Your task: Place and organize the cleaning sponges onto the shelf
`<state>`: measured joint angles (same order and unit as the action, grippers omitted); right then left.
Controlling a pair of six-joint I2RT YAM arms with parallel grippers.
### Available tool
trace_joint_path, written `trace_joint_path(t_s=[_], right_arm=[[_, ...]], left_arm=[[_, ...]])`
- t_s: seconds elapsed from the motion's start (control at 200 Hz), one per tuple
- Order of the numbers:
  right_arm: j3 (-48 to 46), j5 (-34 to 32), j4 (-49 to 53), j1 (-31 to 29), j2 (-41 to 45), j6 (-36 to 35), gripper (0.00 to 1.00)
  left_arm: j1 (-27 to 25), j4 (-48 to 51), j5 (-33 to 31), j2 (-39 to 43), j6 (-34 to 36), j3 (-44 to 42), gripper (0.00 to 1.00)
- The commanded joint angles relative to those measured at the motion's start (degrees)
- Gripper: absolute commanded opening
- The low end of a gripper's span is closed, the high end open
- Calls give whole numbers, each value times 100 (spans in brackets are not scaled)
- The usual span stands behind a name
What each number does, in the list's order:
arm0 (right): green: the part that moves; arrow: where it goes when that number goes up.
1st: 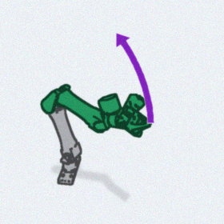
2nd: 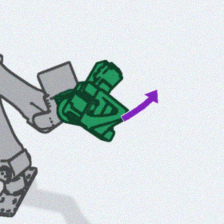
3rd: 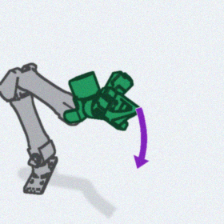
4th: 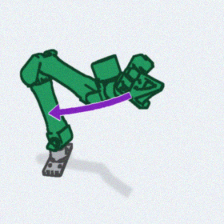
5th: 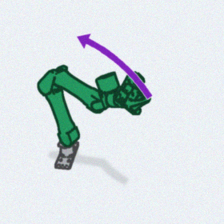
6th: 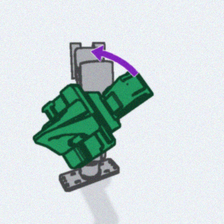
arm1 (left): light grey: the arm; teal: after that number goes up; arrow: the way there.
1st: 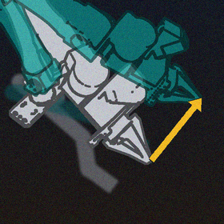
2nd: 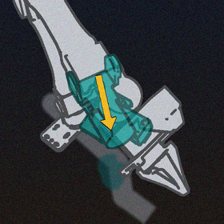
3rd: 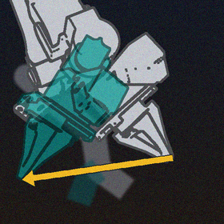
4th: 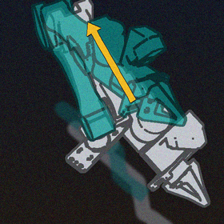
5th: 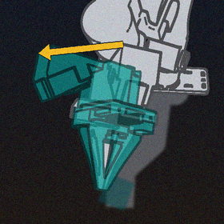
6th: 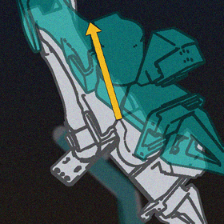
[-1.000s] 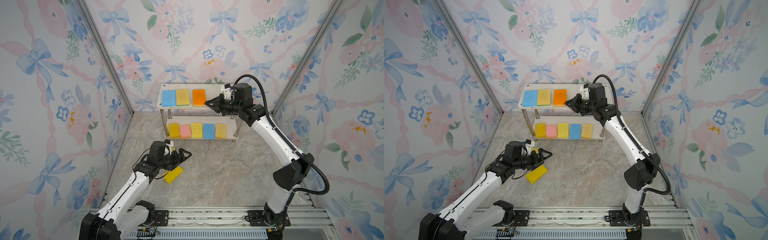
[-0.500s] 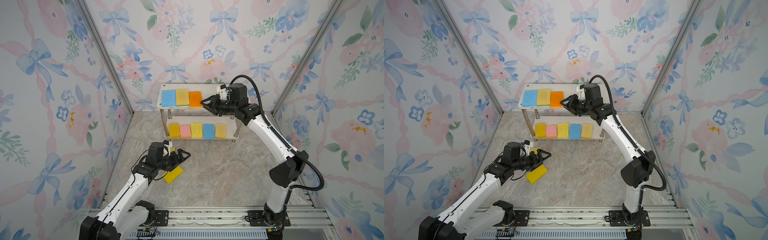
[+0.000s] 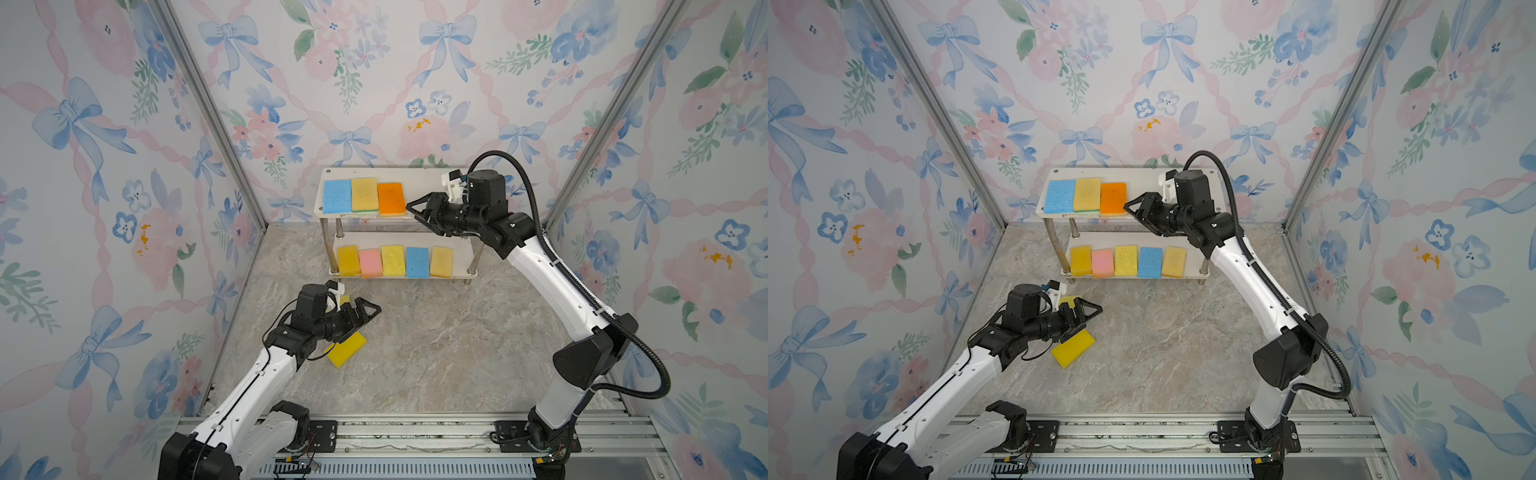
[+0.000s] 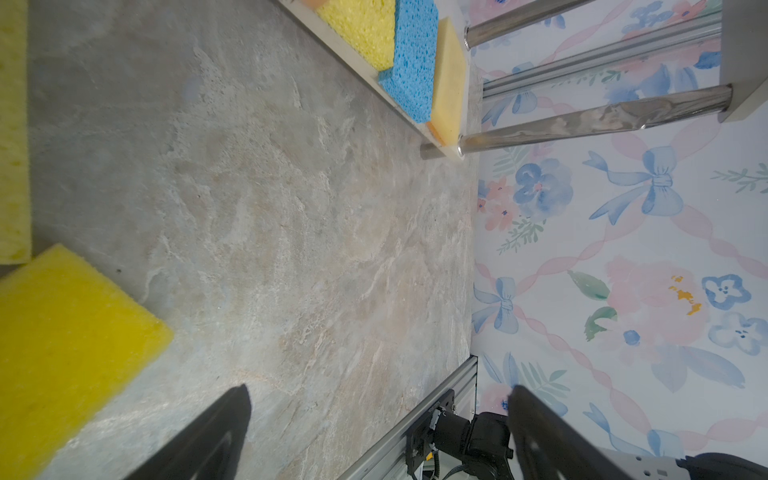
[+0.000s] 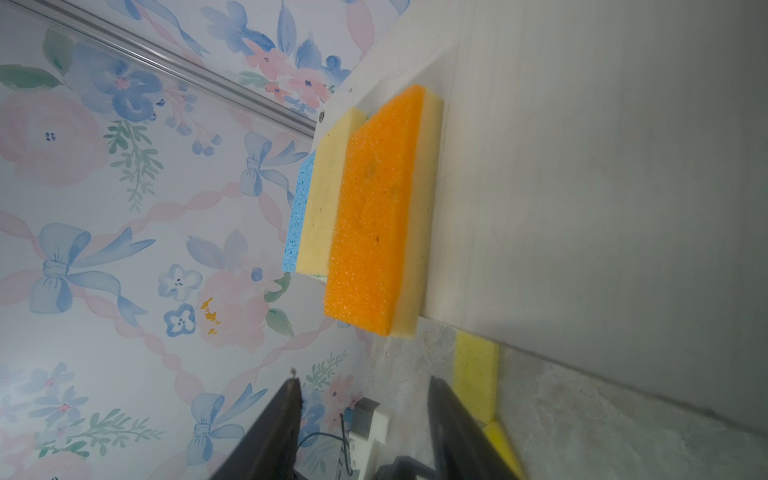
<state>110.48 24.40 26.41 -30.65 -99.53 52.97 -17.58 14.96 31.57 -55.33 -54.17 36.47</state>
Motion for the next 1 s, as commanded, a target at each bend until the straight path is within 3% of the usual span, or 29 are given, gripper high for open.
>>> trace_joint_path(t_s=[0.0, 0.215, 0.35, 0.575, 0.995], right_arm=[[-299, -182, 43, -249, 344, -150, 45], [166, -390, 319, -628, -74, -289, 17], [627, -556, 579, -742, -475, -319, 7], [1482, -802, 940, -822, -1081, -382, 1], [2545, -1078, 1375, -827, -1830, -454, 0]], left_arm=[[31, 50, 66, 15, 56, 33, 98], [30, 46, 50, -12, 56, 67, 98], [30, 50, 57, 35, 38, 41, 98], [77, 46, 103, 203, -22, -111, 98], [121, 51, 113, 217, 20, -162, 98]])
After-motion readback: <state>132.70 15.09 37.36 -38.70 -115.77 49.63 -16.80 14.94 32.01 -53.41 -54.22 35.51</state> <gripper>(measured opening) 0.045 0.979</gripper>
